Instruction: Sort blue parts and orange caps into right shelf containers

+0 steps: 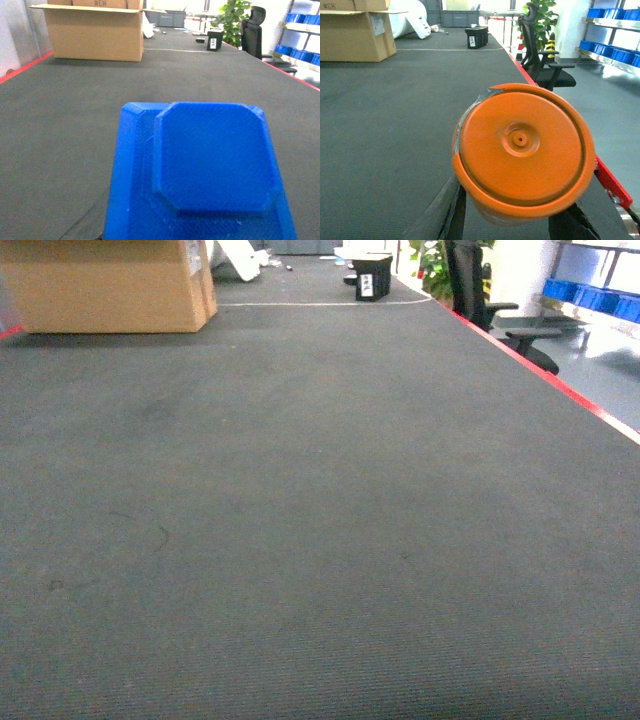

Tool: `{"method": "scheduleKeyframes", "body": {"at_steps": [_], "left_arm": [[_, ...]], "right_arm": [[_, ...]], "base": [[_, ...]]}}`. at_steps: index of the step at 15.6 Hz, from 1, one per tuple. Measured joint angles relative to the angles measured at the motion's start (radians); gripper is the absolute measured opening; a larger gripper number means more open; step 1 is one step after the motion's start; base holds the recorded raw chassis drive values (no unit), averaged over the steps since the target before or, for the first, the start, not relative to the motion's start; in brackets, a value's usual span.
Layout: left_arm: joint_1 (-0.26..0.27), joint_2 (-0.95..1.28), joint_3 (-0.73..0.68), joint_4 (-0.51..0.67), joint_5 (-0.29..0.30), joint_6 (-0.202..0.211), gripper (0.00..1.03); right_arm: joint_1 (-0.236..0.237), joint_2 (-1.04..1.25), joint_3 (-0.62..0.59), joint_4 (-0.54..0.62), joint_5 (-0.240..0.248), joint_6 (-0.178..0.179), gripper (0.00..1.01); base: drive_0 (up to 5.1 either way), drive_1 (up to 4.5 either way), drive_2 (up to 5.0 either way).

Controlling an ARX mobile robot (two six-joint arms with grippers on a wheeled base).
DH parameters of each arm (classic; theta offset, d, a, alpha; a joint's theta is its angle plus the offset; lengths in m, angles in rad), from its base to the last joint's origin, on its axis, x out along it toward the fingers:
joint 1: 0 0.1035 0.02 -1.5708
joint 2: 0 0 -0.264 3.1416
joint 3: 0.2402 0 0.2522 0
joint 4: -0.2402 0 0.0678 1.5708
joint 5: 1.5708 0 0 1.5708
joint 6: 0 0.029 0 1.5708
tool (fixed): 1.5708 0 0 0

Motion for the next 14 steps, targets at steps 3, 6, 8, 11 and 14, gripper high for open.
{"method": "scheduleKeyframes", "body": {"at_steps": [3,6,8,11,14], "left_arm": [[0.000,0.000,0.000,0.000,0.000,0.000,0.43],[0.000,0.000,0.000,0.000,0.000,0.000,0.43],[0.000,0.000,0.000,0.000,0.000,0.000,0.43],[0.000,0.000,0.000,0.000,0.000,0.000,0.43],[0.000,0.000,0.000,0.000,0.000,0.000,0.43]], "right_arm": [[0.000,0.000,0.000,0.000,0.000,0.000,0.40],[0.000,0.000,0.000,0.000,0.000,0.000,0.40],[0.000,0.000,0.000,0.000,0.000,0.000,0.40],[0.000,0.000,0.000,0.000,0.000,0.000,0.40],[0.000,0.000,0.000,0.000,0.000,0.000,0.40]], "base": [[-1.5,-1.49,-1.5],[-1.6,-1.59,-1.6],[-1.6,-1.63,-1.6],[-1.6,-1.56,-1.6],[-1.6,-1.64,-1.6]]}}
